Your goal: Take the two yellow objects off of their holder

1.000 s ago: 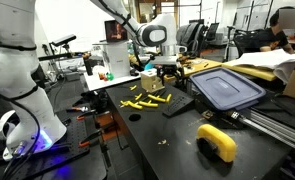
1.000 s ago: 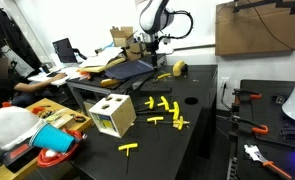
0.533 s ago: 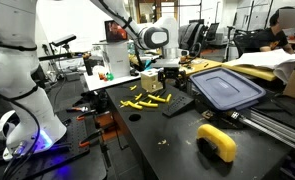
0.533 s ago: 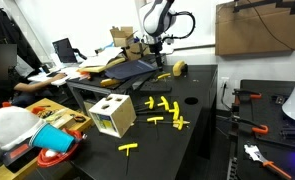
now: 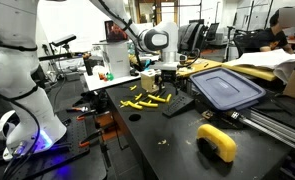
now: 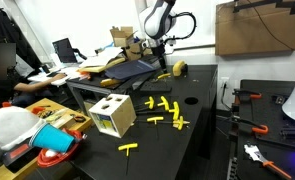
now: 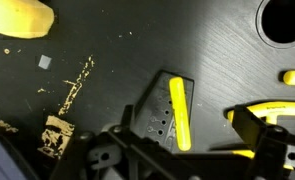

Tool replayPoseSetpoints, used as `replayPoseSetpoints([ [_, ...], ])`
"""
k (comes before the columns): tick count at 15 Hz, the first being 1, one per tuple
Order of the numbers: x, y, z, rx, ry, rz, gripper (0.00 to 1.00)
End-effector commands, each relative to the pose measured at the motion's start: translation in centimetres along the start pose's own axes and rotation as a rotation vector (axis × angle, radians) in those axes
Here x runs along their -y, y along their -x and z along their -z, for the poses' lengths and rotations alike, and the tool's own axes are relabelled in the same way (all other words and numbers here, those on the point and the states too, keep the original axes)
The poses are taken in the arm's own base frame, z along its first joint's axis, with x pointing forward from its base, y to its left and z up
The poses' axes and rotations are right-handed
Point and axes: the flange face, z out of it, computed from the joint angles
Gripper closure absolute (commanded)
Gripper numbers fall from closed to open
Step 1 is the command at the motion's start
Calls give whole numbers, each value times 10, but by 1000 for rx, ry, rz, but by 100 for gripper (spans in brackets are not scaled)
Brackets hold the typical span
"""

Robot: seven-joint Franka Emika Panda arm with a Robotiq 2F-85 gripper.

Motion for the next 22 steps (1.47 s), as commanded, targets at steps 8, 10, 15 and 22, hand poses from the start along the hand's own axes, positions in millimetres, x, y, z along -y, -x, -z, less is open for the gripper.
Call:
replayPoseSetpoints([
  [8, 1, -1, -33, 40, -32, 27, 0],
  [10, -2, -1, -35, 39, -35, 26, 0],
  [15, -9, -4, -32, 25, -29, 42, 0],
  [22, -7, -14, -38, 15, -35, 61, 0],
])
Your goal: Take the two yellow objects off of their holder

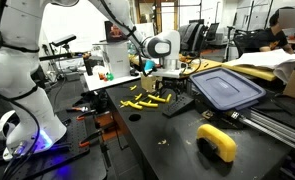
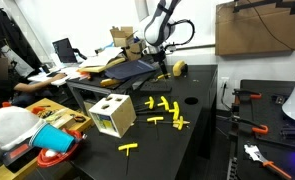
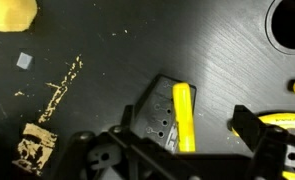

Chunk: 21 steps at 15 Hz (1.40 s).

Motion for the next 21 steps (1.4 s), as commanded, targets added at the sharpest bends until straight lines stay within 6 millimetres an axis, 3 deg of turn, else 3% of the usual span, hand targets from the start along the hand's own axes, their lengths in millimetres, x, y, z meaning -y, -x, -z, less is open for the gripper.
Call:
replayPoseSetpoints([
  [1, -4, -7, -4, -11, -6, 21, 0],
  [2, -4, -8, -6, -15, -7, 20, 25],
  [4, -4, -10, -10, -18, -10, 22, 32],
  [12, -14, -11, -6, -28, 14, 18, 95],
  [14, -14, -8, 0, -38, 23, 16, 100],
  [21, -7, 6, 29, -84, 42, 13, 97],
])
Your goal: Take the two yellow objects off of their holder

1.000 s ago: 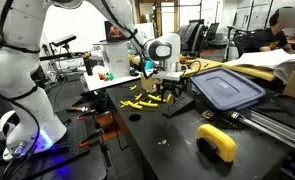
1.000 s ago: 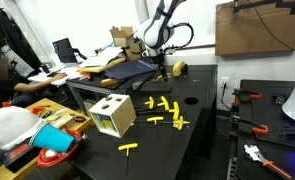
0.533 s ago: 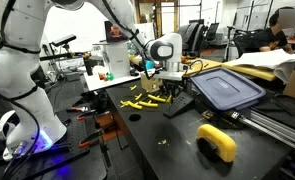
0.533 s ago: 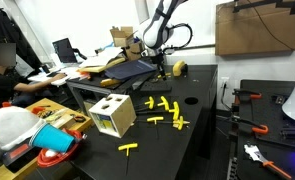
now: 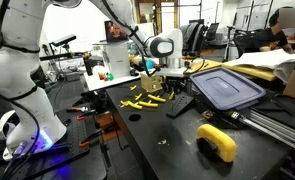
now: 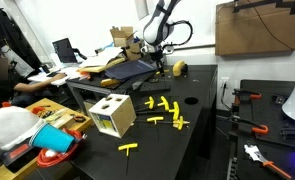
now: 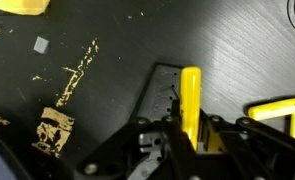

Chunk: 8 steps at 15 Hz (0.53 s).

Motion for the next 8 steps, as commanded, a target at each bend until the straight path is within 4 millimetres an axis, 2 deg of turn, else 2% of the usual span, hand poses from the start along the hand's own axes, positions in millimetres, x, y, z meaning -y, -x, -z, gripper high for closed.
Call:
replayPoseSetpoints([
  [1, 9, 14, 28, -38, 14, 23, 97],
  [8, 20, 20, 56, -57, -44, 47, 97],
])
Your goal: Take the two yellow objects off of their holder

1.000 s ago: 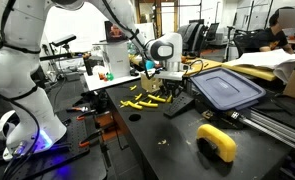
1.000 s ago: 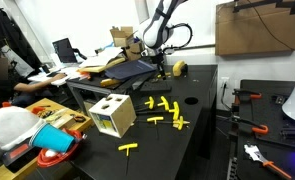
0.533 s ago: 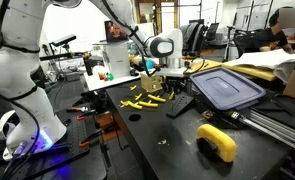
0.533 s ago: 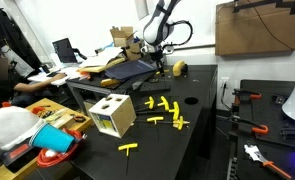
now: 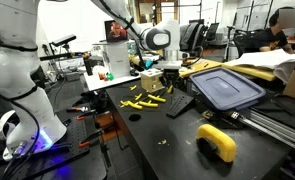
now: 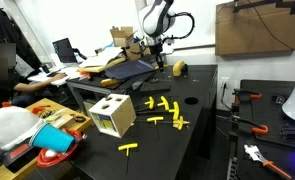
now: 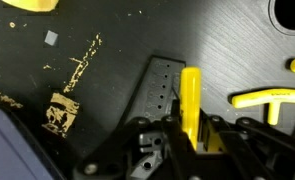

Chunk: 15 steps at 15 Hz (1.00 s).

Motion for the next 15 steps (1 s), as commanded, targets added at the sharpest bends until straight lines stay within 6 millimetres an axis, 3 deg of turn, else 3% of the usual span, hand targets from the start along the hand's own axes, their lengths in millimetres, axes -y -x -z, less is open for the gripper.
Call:
replayPoseSetpoints([
  [1, 14, 10, 21, -24, -70, 24, 97],
  [9, 55, 0, 38, -4, -377, 67, 97],
  [15, 84, -18, 15, 82, -476, 80, 97],
])
